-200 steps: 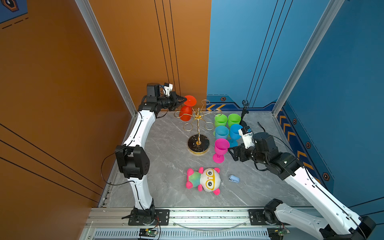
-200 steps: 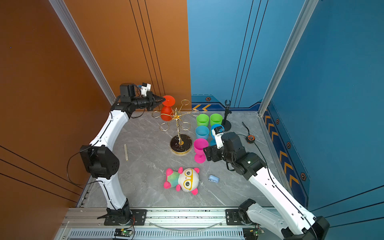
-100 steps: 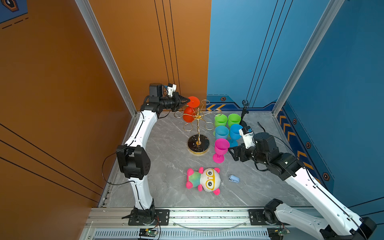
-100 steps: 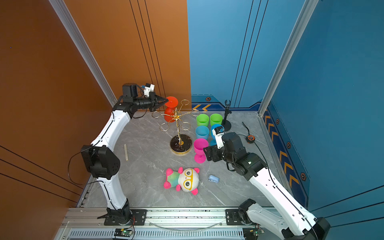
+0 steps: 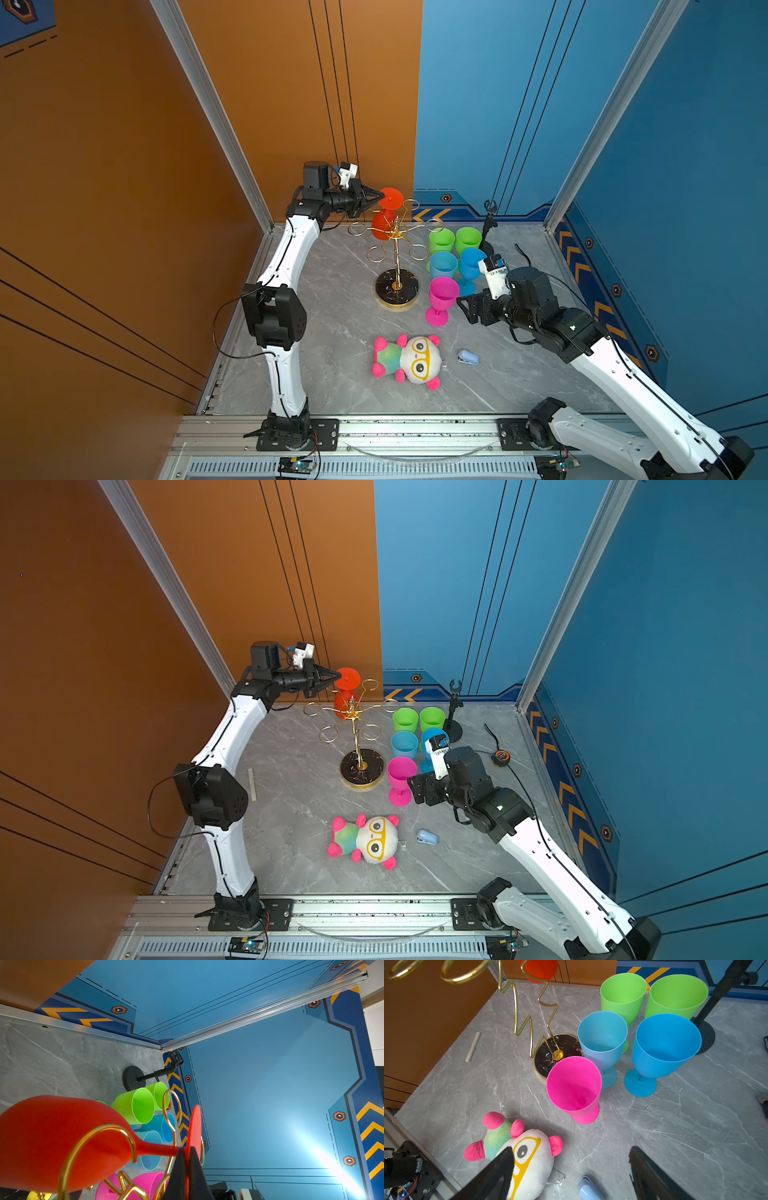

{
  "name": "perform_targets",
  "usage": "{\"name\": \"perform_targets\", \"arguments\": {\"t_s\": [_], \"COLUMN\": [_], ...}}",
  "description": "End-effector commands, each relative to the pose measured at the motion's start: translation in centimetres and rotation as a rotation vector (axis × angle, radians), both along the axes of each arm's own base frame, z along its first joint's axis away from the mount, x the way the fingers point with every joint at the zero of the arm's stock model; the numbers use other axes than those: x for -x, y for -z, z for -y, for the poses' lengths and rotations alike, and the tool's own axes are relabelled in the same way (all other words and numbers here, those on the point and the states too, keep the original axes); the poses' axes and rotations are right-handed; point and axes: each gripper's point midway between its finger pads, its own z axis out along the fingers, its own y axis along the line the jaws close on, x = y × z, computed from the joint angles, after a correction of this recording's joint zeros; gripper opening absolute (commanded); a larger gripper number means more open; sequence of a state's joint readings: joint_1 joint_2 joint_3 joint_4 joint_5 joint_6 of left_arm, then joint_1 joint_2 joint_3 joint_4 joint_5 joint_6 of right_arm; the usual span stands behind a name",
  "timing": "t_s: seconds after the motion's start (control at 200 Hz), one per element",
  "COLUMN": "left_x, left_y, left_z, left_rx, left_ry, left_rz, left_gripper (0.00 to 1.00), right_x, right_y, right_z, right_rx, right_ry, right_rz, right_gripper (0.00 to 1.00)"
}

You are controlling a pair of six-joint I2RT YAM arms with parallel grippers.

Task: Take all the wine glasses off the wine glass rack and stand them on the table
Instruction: 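Lift the red glass off the rack with the left gripper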

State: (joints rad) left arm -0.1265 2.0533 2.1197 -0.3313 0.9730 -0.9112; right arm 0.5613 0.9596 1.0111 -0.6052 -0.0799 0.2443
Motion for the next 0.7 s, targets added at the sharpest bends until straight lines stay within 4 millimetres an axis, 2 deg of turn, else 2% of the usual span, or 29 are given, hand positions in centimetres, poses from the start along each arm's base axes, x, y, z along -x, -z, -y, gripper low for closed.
{"name": "perform_targets", "arguments": {"t_s": [0.0, 0.145, 0.43, 0.696], "left_x": [0.0, -1.7, -4.3, -6.0], "left_y": [-1.0, -3.2, -4.0, -4.3], "left_z": [1.1, 1.3, 0.0, -2.5], "left_rx": [0.046, 0.199, 0.219, 0.217], "left_ry": [0.047, 0.052, -0.007, -0.087], "left_rz": [0.011, 0.052, 0.087, 0.113], "left_gripper": [0.0, 0.0, 0.0, 0.0], "right_x": [0.1, 0.2, 0.4, 0.1], "right_y": [-0.3, -0.2, -0.5, -0.3], "right_z": [0.2, 0.1, 0.3, 0.0], "right_rx": [-0.025, -0.034, -0.045, -0.038], "right_ry": [0.012, 0.014, 0.018, 0.008], "right_rz": [0.01, 0.006, 0.014, 0.008], "right_gripper": [0.88, 0.88, 0.89, 0.88]}}
